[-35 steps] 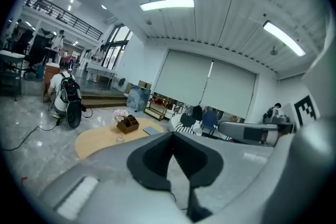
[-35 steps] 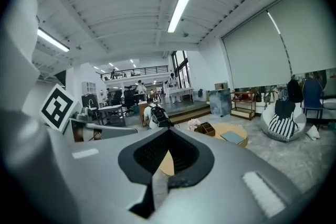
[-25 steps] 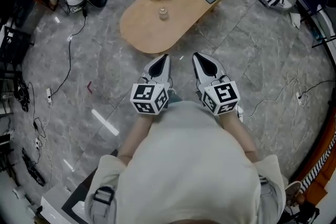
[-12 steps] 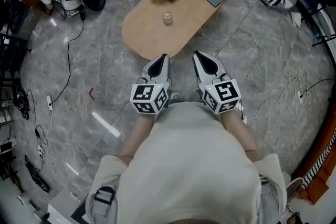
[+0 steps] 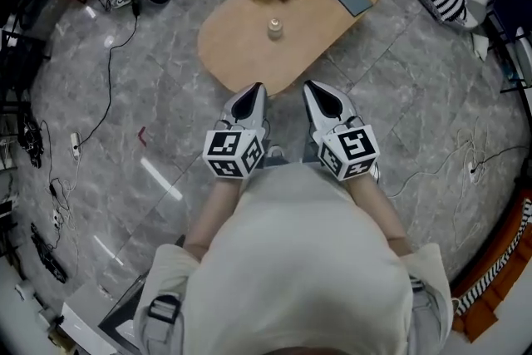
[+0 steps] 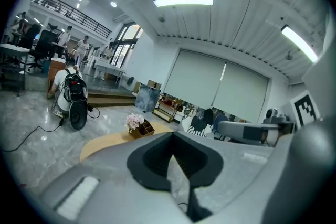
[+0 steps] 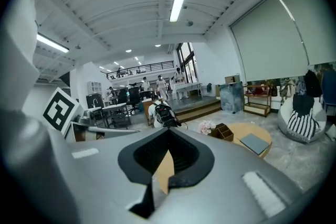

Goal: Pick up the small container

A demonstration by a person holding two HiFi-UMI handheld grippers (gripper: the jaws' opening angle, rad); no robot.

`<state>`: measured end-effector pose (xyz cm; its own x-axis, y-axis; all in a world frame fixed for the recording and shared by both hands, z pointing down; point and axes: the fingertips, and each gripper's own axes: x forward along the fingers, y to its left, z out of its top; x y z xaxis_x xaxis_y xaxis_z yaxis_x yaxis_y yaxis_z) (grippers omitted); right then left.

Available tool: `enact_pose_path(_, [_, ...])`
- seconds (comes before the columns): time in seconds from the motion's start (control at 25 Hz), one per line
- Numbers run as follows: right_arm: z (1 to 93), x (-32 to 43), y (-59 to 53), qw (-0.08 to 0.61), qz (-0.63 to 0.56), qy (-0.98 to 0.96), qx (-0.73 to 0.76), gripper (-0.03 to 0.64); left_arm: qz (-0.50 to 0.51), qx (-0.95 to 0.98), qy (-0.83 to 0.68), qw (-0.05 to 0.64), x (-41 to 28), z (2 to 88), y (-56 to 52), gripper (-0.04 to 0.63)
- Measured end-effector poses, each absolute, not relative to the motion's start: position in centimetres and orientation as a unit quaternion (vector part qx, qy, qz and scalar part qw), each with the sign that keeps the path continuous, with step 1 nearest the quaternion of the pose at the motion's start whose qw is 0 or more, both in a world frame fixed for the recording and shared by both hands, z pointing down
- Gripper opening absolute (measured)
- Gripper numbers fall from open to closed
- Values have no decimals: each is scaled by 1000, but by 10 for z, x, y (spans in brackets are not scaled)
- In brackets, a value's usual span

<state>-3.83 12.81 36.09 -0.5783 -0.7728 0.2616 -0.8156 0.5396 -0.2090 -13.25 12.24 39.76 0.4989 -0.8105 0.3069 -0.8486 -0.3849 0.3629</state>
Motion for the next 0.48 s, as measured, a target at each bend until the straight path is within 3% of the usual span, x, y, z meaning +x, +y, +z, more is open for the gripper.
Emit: enact_pose_path(0.48, [357, -5, 18, 81, 150, -917, 362, 0, 12, 767, -592, 246, -108, 398, 38, 2])
